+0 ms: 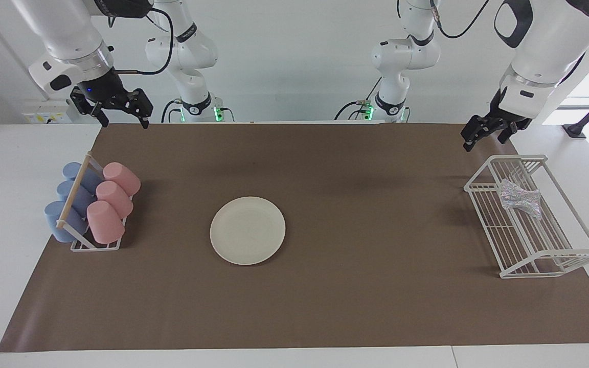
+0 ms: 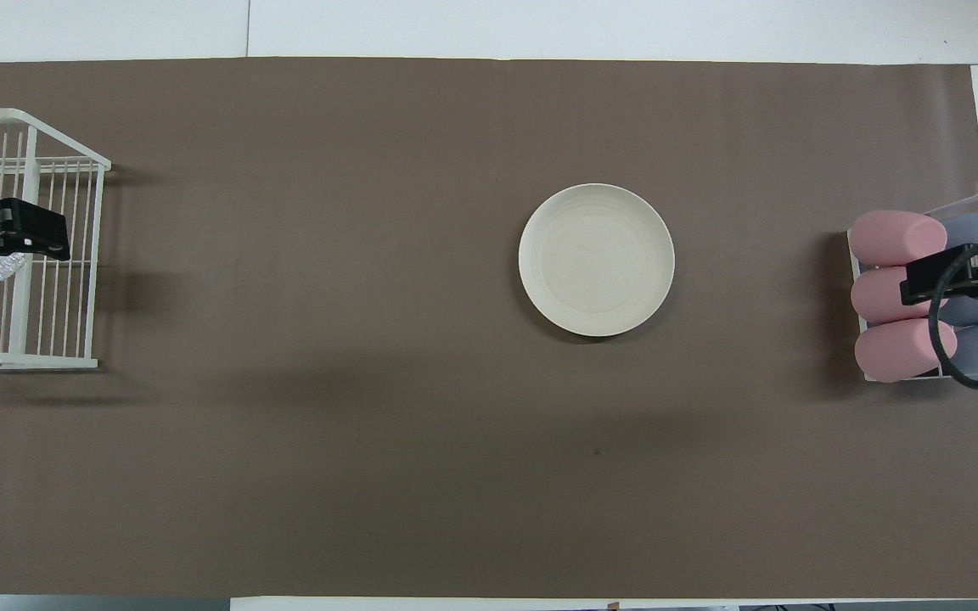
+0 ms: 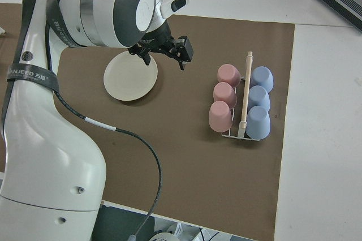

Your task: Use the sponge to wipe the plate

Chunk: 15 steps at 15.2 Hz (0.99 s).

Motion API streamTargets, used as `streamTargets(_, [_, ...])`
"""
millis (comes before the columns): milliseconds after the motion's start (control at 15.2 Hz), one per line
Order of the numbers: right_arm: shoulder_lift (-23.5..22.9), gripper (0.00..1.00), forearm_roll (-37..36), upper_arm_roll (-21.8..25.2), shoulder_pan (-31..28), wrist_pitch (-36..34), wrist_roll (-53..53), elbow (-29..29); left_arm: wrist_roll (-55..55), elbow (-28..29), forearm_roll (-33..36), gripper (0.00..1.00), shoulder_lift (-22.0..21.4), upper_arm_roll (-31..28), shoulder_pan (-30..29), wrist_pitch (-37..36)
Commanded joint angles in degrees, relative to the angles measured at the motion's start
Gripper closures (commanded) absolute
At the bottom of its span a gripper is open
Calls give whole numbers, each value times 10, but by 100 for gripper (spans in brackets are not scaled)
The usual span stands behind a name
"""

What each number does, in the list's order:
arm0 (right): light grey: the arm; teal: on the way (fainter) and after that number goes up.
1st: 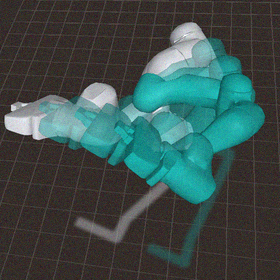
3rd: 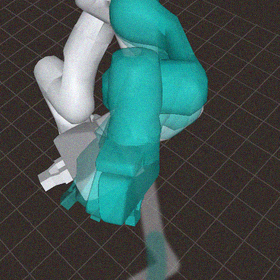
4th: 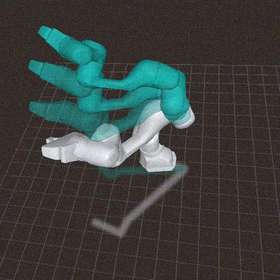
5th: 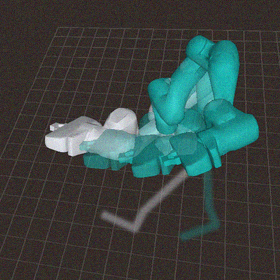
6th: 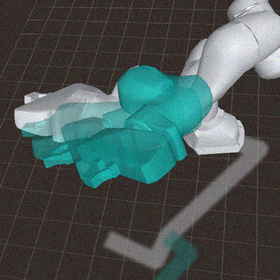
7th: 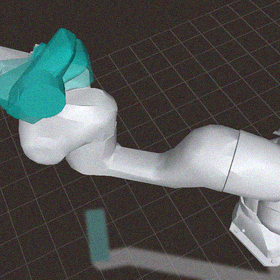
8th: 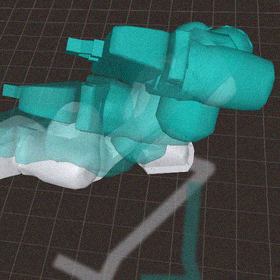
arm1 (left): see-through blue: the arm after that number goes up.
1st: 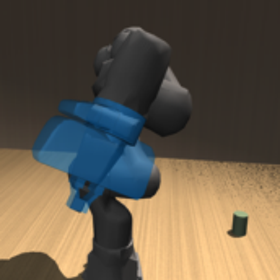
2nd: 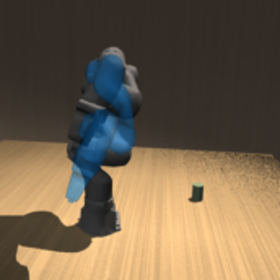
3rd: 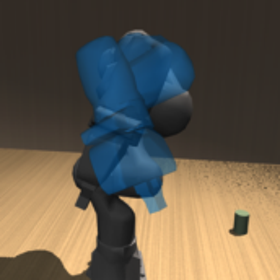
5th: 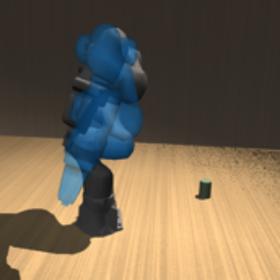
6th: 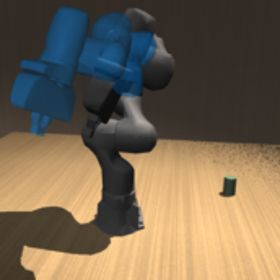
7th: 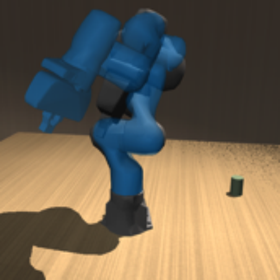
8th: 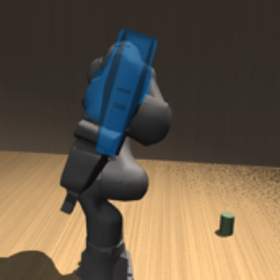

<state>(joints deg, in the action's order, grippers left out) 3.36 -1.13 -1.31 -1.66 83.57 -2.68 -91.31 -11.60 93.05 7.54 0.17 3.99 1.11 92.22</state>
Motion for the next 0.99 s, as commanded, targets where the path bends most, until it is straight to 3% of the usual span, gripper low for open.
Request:
streamTargets(0, [2,0,-3,-4,4,12,-11,0,-19,39,83,0,9,0,24,42])
streamTargets(330, [2,0,-3,-4,10,12,-14,-1,-68,52,257,0,97,0,50,78])
streamTargets(659, [2,0,-1,-4,15,14,-42,-1,-94,122,396,0,110,0,43,146])
streamTargets(923, [2,0,1,-4,17,17,-44,0,-99,123,452,0,128,-1,41,138])
